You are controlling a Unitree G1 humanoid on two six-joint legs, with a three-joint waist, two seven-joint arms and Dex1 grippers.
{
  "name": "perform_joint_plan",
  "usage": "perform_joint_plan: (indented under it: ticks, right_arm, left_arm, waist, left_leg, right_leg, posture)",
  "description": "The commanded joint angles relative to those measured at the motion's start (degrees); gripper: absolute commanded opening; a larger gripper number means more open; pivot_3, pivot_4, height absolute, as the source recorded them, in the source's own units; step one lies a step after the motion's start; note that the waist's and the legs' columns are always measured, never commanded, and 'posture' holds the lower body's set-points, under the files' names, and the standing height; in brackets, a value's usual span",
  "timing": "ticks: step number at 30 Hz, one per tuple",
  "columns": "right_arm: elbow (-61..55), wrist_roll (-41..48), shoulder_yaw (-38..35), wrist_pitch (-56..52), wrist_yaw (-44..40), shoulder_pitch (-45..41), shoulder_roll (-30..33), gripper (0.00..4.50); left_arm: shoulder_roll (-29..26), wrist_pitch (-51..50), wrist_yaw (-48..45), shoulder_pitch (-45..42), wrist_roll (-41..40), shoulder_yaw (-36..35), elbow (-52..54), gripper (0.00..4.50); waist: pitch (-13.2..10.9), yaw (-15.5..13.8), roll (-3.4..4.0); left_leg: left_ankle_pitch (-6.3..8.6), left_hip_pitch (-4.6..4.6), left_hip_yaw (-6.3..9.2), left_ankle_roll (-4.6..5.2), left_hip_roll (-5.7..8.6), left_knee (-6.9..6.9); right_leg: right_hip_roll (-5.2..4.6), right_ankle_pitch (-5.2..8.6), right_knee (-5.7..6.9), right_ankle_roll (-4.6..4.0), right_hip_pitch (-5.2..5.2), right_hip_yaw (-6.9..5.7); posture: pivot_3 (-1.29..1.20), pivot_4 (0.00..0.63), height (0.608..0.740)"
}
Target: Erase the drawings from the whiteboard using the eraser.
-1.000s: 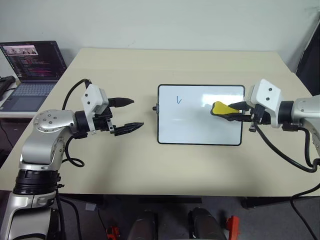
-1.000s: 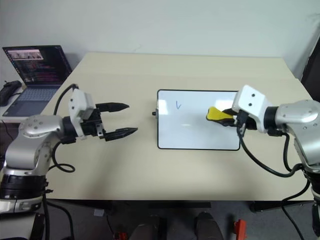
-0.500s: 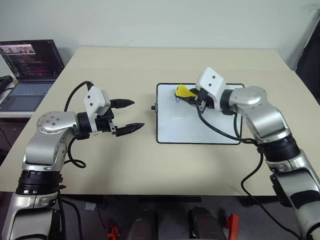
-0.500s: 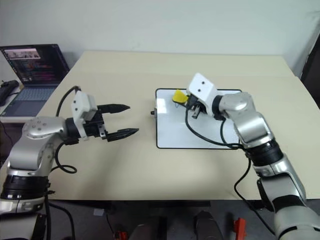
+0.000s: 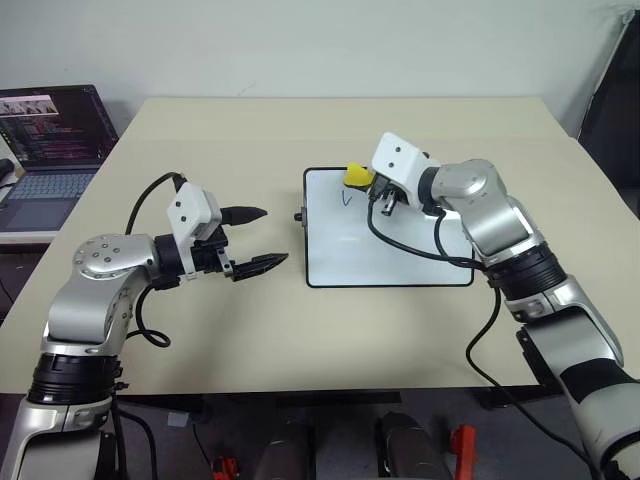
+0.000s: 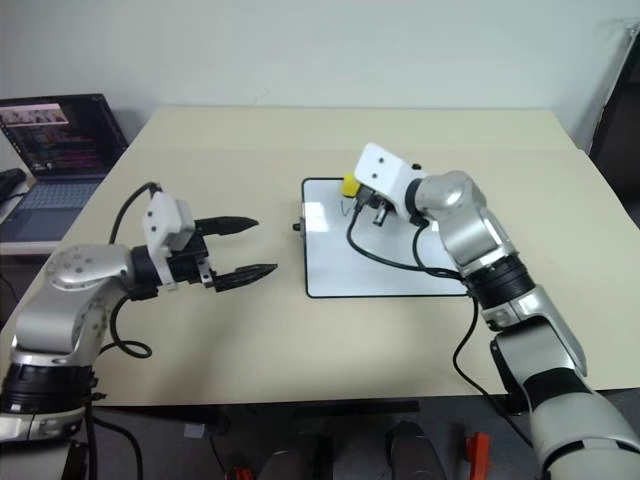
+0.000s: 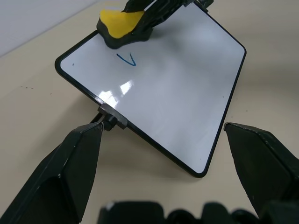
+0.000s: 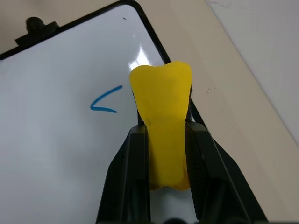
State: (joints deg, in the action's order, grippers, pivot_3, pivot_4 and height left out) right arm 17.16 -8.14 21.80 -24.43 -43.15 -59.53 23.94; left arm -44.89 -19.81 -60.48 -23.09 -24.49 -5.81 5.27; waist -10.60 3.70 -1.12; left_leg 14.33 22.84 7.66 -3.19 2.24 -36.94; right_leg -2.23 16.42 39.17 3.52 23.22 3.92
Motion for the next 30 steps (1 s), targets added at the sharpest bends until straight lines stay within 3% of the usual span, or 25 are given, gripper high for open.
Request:
perform_joint_plan:
  ticks: [1,7,11,15,25,30]
  right_arm:
    - [4.17,-2.77,2.08,1.71,0.15,0.14,-1.46,0.69]
    - [0.98,-4.02,4.28,-0.18,-2.82,3.60,-3.19,0.69]
    - [-5.29,-4.87,6.11,-1.52,-5.25,8.31,-2.00,0.69]
    - [-8.25,-5.99,6.35,-2.42,-5.60,10.69,-1.33,0.69]
    - [-13.74,-2.98,-0.68,-5.07,-3.74,9.80,-1.12,0.69]
    - [-6.76,-7.99,-0.31,-4.76,2.16,6.52,-0.37,0.68]
  left_arm:
    - [-1.04,-0.36,0.62,0.38,-0.95,-2.10,3.20,4.50]
    - [-1.04,-1.04,1.00,1.00,-1.12,-2.40,4.13,4.50]
    - [-1.26,-0.96,0.89,0.72,-1.10,-2.35,3.73,4.50]
    - [-0.94,-1.18,0.99,0.72,-1.34,-2.01,4.17,4.50]
    - [-0.40,-0.50,-0.18,-2.13,-0.98,-0.75,1.66,4.50]
    - [0.30,0.11,-0.54,-3.15,-0.30,0.24,0.58,4.50]
  waist:
    - [0.03,0.03,-0.02]
    - [0.10,0.09,-0.06]
    - [0.09,-0.09,-0.04]
    - [0.09,-0.13,-0.04]
    - [0.06,-0.43,-0.03]
    - [0.06,-0.36,-0.03]
  left_leg:
    - [-0.01,-0.02,0.00,-0.01,0.00,-0.01]
    - [-0.07,-0.37,-0.03,-0.03,0.02,-0.01]
    - [-0.08,-1.05,0.03,-0.02,0.00,0.03]
    - [-0.10,-1.06,0.03,0.00,0.00,-0.02]
    - [-0.11,-0.93,0.06,0.00,-0.02,0.03]
    - [-0.10,-0.87,0.06,-0.01,-0.01,0.14]
  right_leg:
    - [0.01,-0.02,0.01,-0.02,-0.02,-0.01]
    - [0.19,-0.23,0.07,-0.17,-0.31,0.00]
    - [0.28,-0.23,-0.11,-0.19,-1.10,-0.21]
    - [0.27,-0.24,-0.12,-0.18,-1.10,-0.16]
    - [0.19,-0.25,-0.15,-0.18,-1.00,-0.18]
    - [0.17,-0.24,-0.21,-0.18,-0.92,-0.17]
  posture:
    - [0.00,0.150,0.740]
    - [0.00,0.150,0.740]
    - [0.00,0.150,0.740]
    - [0.00,0.150,0.740]
    - [0.00,0.150,0.740]
    - [0.00,0.150,0.740]
